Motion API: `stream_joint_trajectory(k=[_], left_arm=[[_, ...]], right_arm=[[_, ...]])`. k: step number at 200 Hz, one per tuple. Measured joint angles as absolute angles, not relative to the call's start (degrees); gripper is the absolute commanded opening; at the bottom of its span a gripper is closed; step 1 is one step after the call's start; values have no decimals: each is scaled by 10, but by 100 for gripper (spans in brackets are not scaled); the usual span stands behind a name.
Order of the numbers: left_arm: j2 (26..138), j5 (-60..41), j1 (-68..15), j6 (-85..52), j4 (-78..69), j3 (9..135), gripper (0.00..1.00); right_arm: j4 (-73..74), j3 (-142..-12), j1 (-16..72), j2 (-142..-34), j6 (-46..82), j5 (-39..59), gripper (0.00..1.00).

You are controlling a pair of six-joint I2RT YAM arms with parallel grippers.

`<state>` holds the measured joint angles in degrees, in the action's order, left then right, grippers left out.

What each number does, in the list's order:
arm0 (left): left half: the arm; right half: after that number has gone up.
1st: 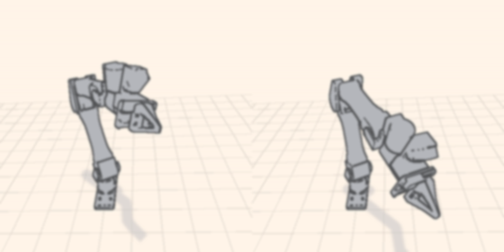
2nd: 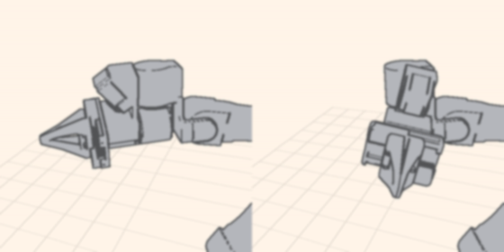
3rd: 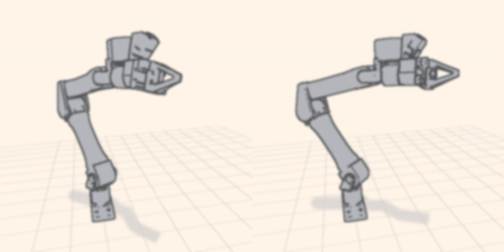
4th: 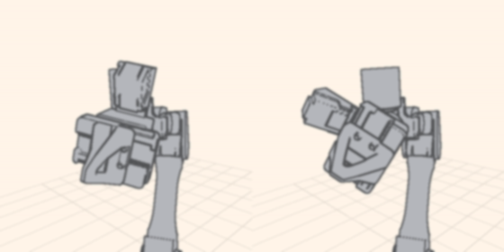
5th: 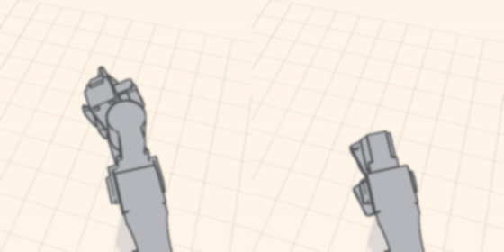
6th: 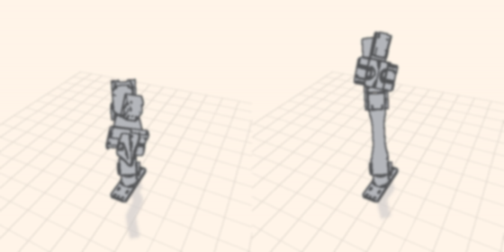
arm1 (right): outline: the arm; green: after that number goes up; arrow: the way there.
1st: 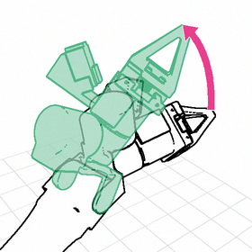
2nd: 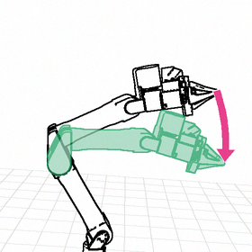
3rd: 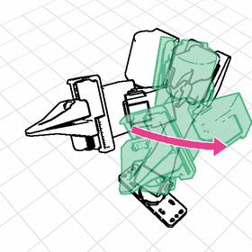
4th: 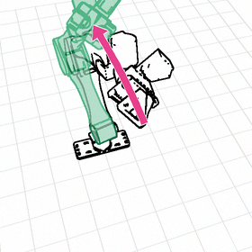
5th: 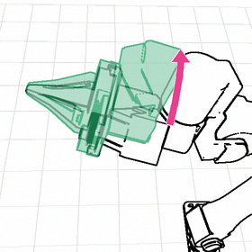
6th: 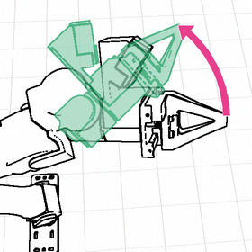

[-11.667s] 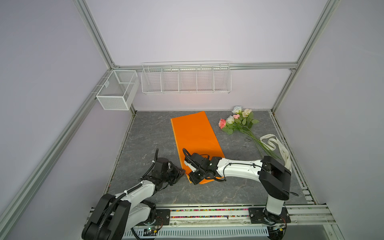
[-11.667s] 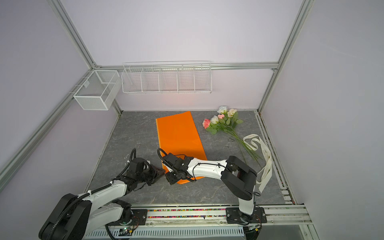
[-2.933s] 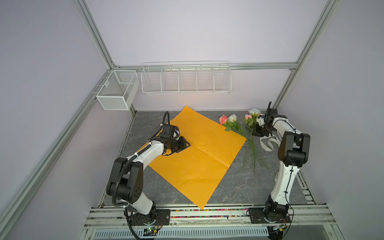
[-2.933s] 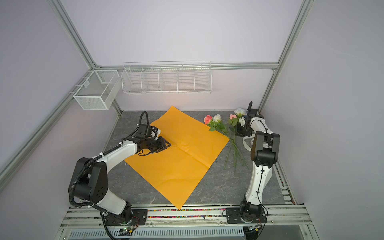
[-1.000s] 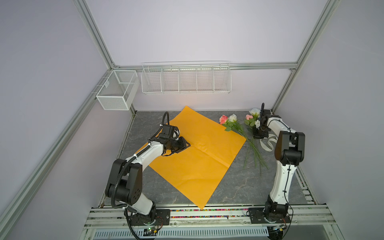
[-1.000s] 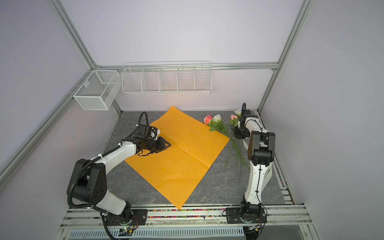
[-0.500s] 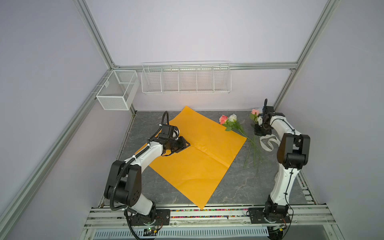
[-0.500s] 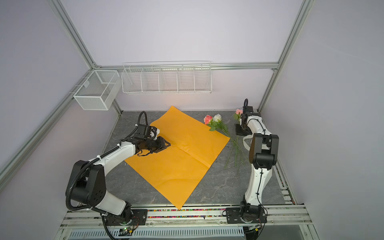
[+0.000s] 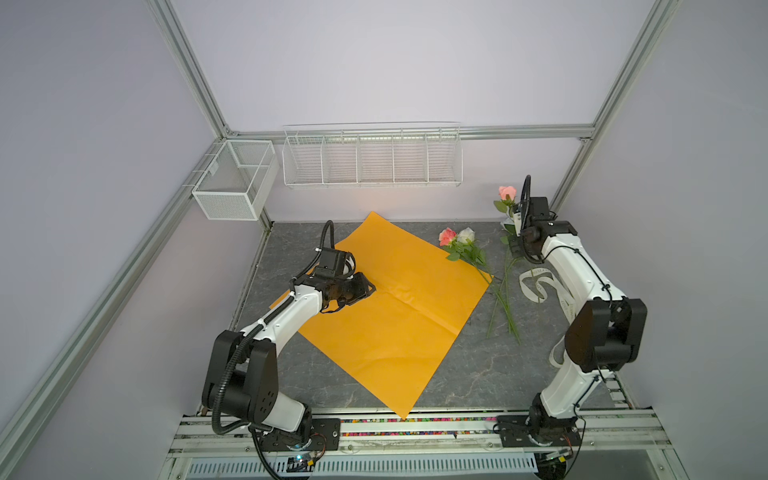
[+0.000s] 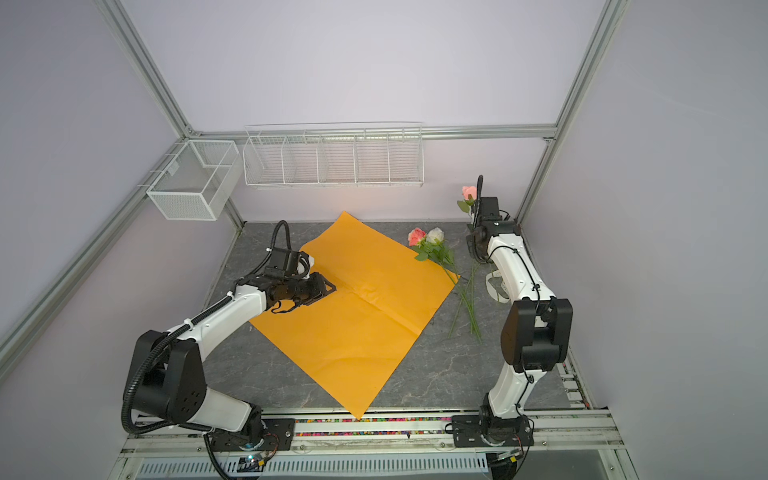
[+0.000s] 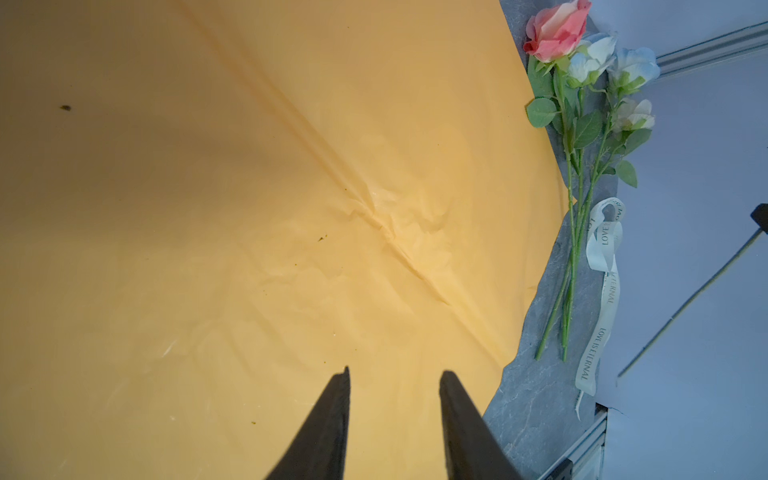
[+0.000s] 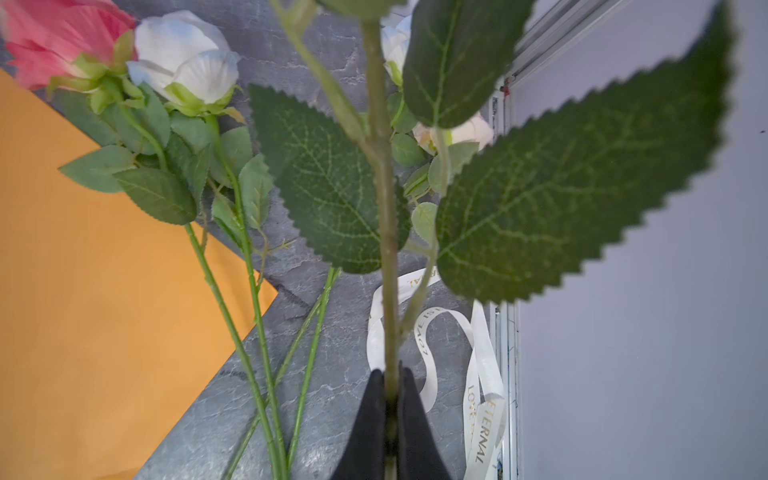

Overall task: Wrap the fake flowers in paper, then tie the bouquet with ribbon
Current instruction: 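Carry the pink rose over the sheet and lay it down with the right gripper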

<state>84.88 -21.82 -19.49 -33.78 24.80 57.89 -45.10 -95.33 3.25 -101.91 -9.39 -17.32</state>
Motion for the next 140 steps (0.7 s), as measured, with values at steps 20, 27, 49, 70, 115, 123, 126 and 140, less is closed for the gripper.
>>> stream_joint_trajectory(k=[20, 27, 49, 70, 115, 123, 126, 140], left_arm=[[821, -194, -182, -340, 257, 569, 40], [809, -188, -170, -343, 259, 563, 40], [776, -176, -113, -356, 260, 535, 41], [753, -172, -58, -365, 265, 508, 41], [739, -180, -23, -363, 293, 503, 41], [734, -181, -22, -361, 297, 503, 41], [733, -180, -22, -361, 297, 503, 41], [726, -182, -22, -359, 302, 502, 41]], right_arm=[[-486, -974, 32, -1017, -64, -68, 7], [-490, -973, 36, -1014, -48, -29, 7], [-457, -917, 81, -995, 42, 88, 7], [-396, -877, 176, -1017, 145, 158, 7], [-272, -982, 326, -1209, 315, 200, 7], [-263, -1022, 339, -1250, 338, 198, 7], [-260, -1032, 342, -1260, 344, 199, 7], [-260, -1109, 354, -1324, 368, 201, 7]])
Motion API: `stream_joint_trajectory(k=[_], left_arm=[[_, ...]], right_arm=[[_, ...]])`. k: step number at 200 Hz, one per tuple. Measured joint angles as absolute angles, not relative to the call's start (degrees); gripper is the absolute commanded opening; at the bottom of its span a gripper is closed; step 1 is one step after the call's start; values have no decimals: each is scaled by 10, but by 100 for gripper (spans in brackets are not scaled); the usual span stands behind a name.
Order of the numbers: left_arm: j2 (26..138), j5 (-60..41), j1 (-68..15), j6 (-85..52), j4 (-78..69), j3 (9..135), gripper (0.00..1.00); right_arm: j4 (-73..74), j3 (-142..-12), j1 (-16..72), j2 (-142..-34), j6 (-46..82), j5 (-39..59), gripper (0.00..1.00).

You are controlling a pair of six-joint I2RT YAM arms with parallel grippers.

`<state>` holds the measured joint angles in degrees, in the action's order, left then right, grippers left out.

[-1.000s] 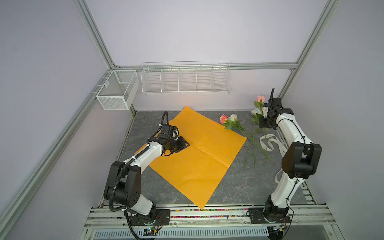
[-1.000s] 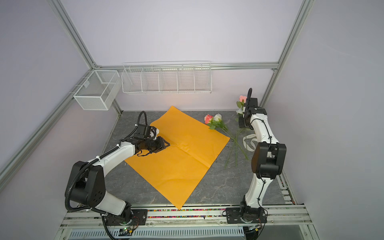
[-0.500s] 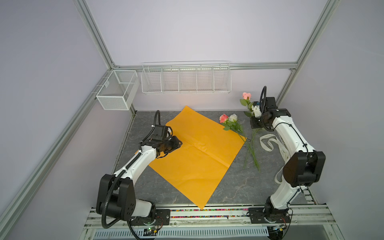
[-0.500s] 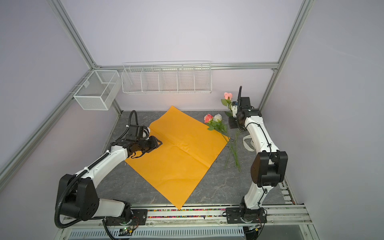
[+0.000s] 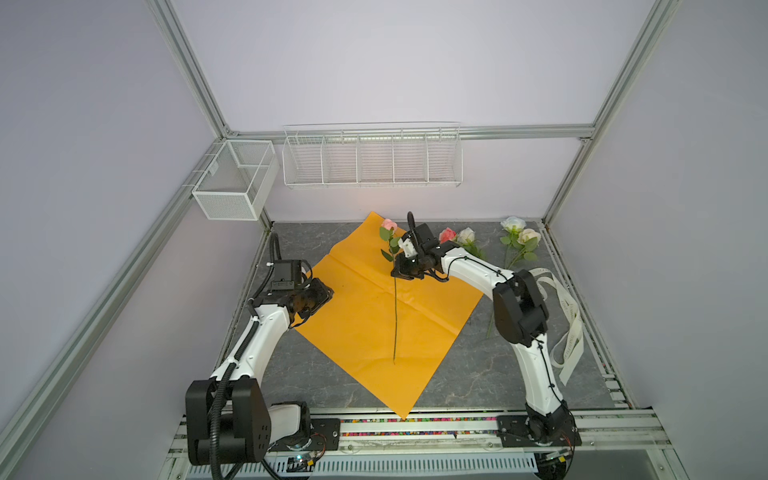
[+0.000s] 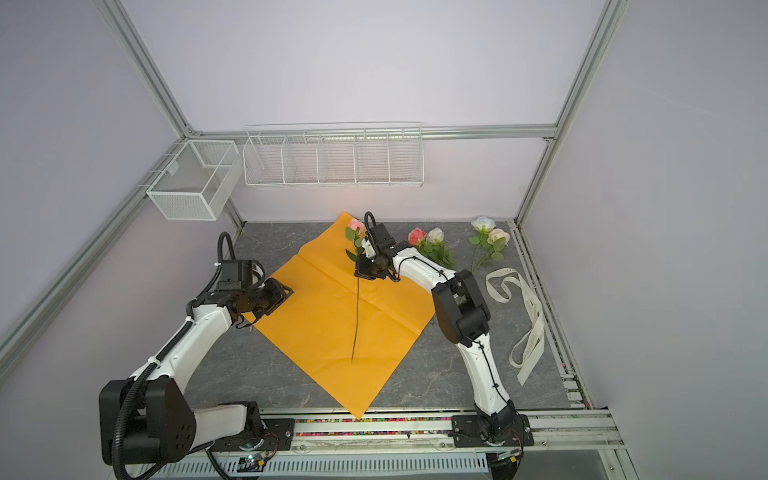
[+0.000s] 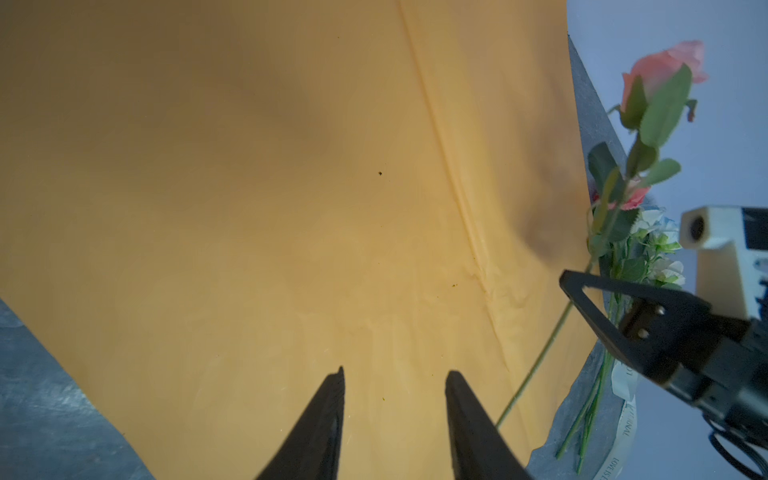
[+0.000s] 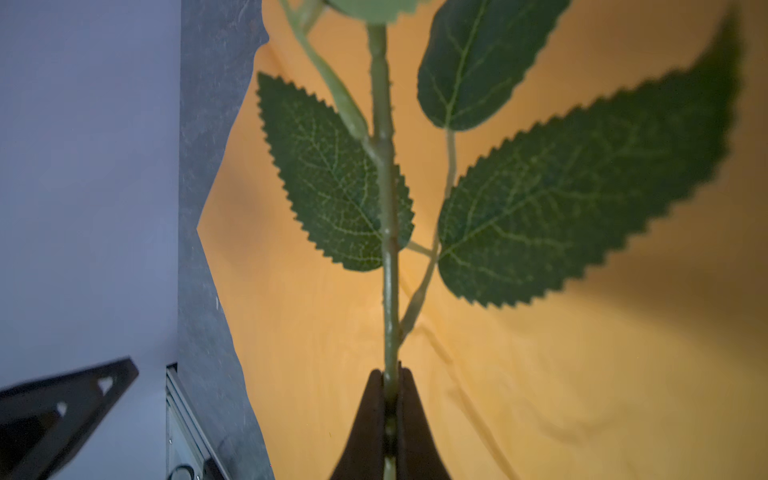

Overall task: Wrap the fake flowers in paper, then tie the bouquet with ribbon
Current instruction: 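Carry the pink rose over the sheet and lay it down with the right gripper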

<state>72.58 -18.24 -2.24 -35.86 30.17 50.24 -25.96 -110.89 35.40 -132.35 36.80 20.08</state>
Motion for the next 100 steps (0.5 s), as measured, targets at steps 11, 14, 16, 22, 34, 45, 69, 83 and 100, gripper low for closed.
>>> stream_joint_trajectory(k=[11, 14, 16, 22, 34, 45, 69, 83, 100], left_arm=[[721, -183, -22, -356, 305, 502, 41], [720, -184, -22, -355, 305, 502, 41], [720, -184, -22, -354, 306, 502, 41], [719, -185, -22, -353, 307, 502, 41], [718, -185, -22, -351, 309, 502, 41], [718, -186, -22, -349, 310, 501, 41], [718, -190, -22, -344, 314, 494, 41], [718, -194, -22, -343, 316, 491, 41], [718, -196, -22, -342, 316, 491, 41]], right_arm=[[-264, -1169, 359, -1367, 376, 198, 7], [-265, -1185, 360, -1379, 378, 198, 7], [-268, -1197, 361, -1388, 379, 197, 7], [-276, -1222, 361, -1403, 382, 198, 7], [-294, -1277, 364, -1438, 385, 197, 7], [-319, -1325, 365, -1466, 384, 193, 7], [-374, -1405, 367, -1512, 375, 191, 8], [-392, -1426, 368, -1527, 372, 188, 7], [-408, -1427, 369, -1532, 365, 179, 9]])
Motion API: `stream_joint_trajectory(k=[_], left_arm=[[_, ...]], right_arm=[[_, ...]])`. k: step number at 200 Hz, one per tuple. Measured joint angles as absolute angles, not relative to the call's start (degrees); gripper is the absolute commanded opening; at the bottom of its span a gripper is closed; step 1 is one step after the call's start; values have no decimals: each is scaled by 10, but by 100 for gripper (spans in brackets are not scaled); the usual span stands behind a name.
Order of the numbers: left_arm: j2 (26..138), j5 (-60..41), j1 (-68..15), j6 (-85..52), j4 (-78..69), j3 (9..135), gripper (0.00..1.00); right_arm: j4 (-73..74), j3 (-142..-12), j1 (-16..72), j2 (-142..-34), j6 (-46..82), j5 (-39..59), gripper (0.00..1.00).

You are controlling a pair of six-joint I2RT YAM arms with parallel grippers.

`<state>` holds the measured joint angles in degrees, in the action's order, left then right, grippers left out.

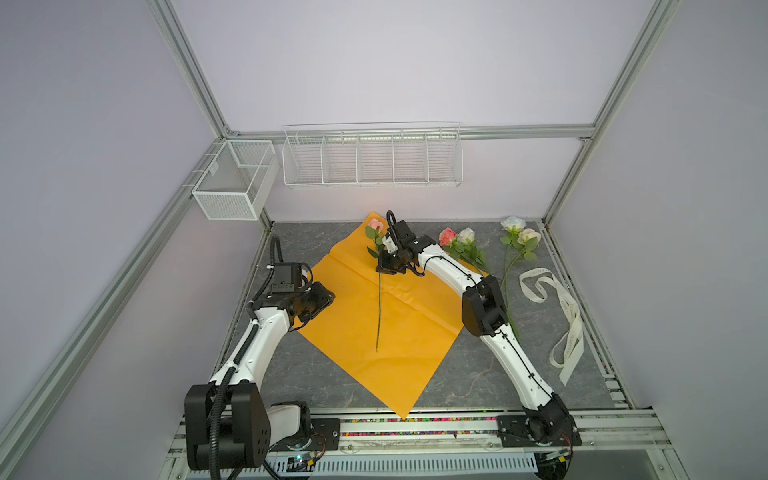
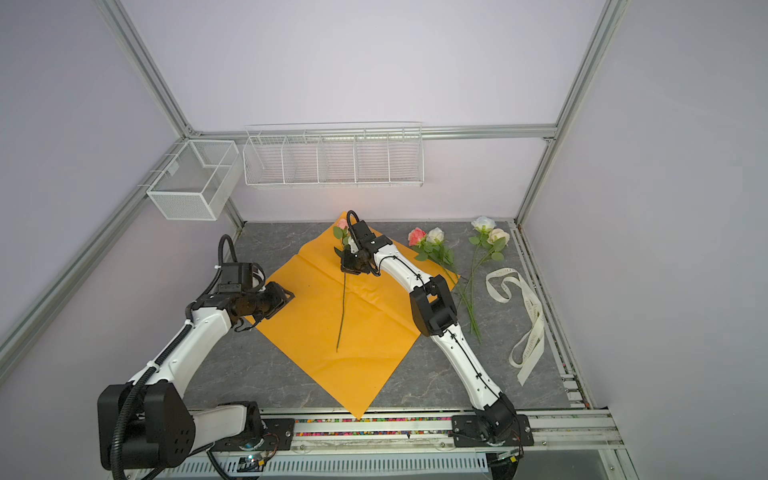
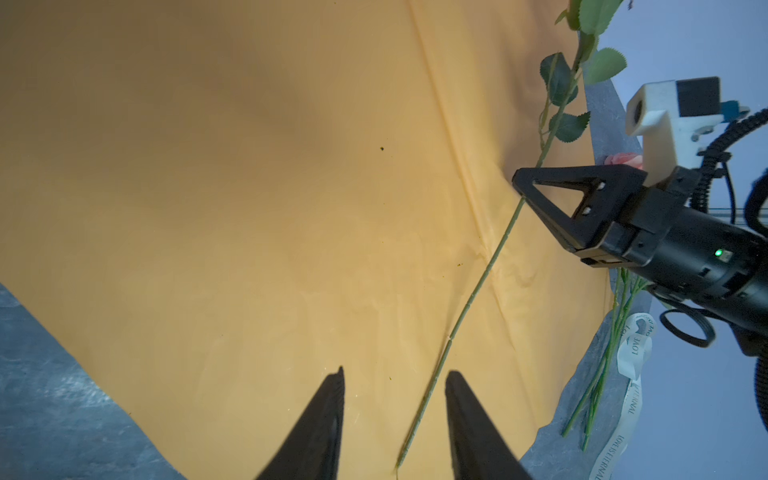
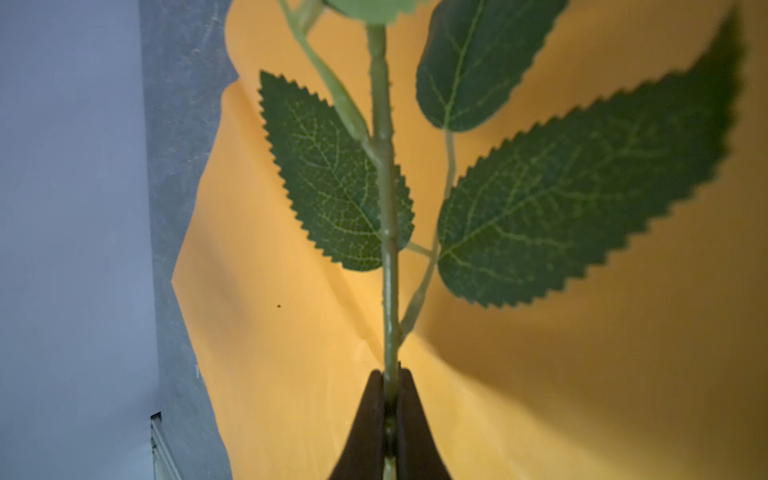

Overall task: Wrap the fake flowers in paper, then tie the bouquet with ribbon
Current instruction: 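Carry the pink rose over the sheet and lay it down with the right gripper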

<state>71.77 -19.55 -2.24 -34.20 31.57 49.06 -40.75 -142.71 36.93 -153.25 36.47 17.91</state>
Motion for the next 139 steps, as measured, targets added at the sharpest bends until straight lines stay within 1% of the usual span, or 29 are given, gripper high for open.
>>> stream_joint_trajectory(k=[29, 33, 41, 45, 46, 50, 52, 56, 61, 68, 78, 83, 103, 109, 123, 139], left_arm=[[718, -197, -22, -342, 316, 491, 41], [718, -197, -22, -342, 316, 491, 41], [718, -198, -22, -342, 316, 491, 41], [718, -199, -22, -342, 316, 491, 41], [718, -200, -22, -342, 316, 491, 41], [718, -200, -22, -342, 316, 491, 41], [718, -201, -22, -342, 316, 491, 41], [718, -203, -22, -342, 316, 491, 41], [718, -205, -22, -342, 316, 491, 41], [718, -208, -22, -342, 316, 491, 41], [718, -211, -22, -342, 316, 491, 41], [718, -213, -22, -342, 316, 491, 42], [718, -227, -22, -342, 312, 491, 42], [718, -234, -22, -342, 310, 491, 42], [721, -253, -23, -342, 300, 491, 43], [731, -271, -36, -338, 290, 492, 45]], right_arm=[[-425, -1461, 369, -1557, 348, 176, 10], [-425, -1464, 369, -1558, 346, 178, 11], [-426, -1467, 368, -1563, 341, 183, 17], [-426, -1471, 368, -1565, 340, 185, 23], [-426, -1471, 368, -1565, 340, 185, 23], [-427, -1476, 367, -1569, 340, 187, 29], [-429, -1479, 367, -1571, 338, 189, 31], [-431, -1485, 366, -1575, 336, 190, 31], [-433, -1489, 366, -1577, 332, 191, 28], [-437, -1492, 364, -1578, 329, 192, 29], [-446, -1495, 362, -1578, 326, 193, 34], [-451, -1498, 360, -1578, 322, 194, 39], [-471, -1498, 350, -1571, 305, 200, 46], [-479, -1496, 346, -1565, 300, 199, 48], [-496, -1467, 335, -1527, 281, 191, 48], [-494, -1355, 314, -1422, 246, 166, 47]])
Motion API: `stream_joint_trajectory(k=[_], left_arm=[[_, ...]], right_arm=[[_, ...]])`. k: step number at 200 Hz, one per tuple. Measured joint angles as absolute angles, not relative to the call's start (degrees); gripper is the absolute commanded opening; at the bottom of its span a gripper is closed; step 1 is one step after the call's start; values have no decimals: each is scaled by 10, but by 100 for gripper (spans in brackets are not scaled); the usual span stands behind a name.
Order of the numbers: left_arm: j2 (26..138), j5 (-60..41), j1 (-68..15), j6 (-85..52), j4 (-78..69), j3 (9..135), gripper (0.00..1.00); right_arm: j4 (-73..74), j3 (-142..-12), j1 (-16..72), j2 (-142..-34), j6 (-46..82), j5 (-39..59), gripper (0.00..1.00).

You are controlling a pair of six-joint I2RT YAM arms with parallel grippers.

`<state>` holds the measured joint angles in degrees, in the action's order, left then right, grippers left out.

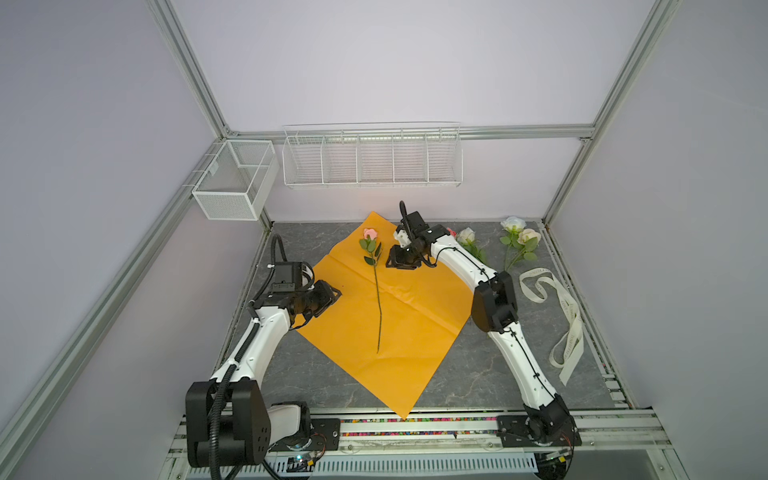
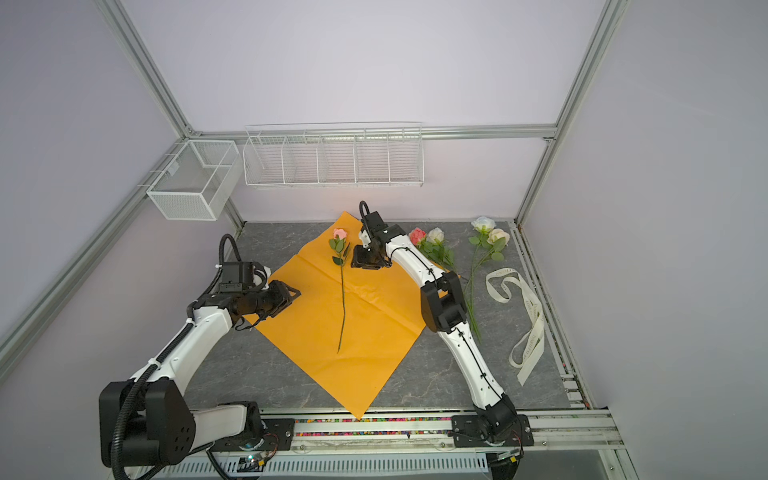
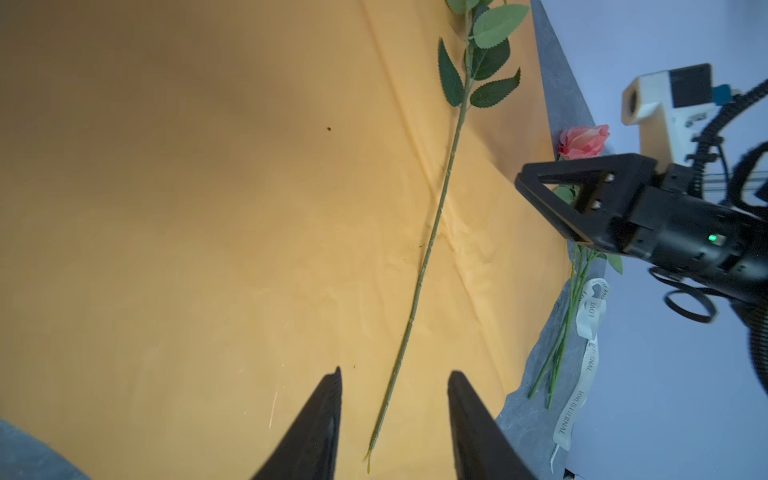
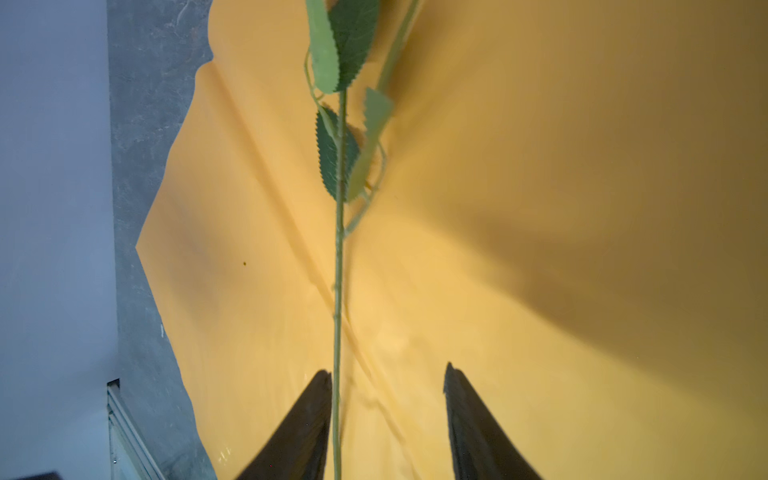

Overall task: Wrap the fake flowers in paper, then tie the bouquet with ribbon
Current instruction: 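Carry the pink rose over the sheet and lay it down with the right gripper, then grasp a second pink rose and lay it beside the first with the right gripper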

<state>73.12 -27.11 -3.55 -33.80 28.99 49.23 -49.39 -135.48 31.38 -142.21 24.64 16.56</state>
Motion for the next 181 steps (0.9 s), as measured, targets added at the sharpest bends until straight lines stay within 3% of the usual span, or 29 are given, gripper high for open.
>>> stream_joint_trajectory(k=[30, 52, 74, 100, 181], left_arm=[[771, -275, -109, -343, 269, 512, 46], [805, -273, -168, -362, 239, 519, 48], [840, -269, -219, -376, 222, 537, 48], [874, -269, -263, -394, 194, 562, 48], [891, -271, -277, -409, 178, 568, 48]], right_arm=[[-472, -1148, 218, -1200, 185, 124, 43], [-465, -1088, 121, -1132, 130, 94, 41], [-474, -1049, 65, -1141, 81, 63, 39], [-496, -1023, 60, -1192, 40, 47, 38], [-512, -1044, 72, -1266, -9, 3, 36]])
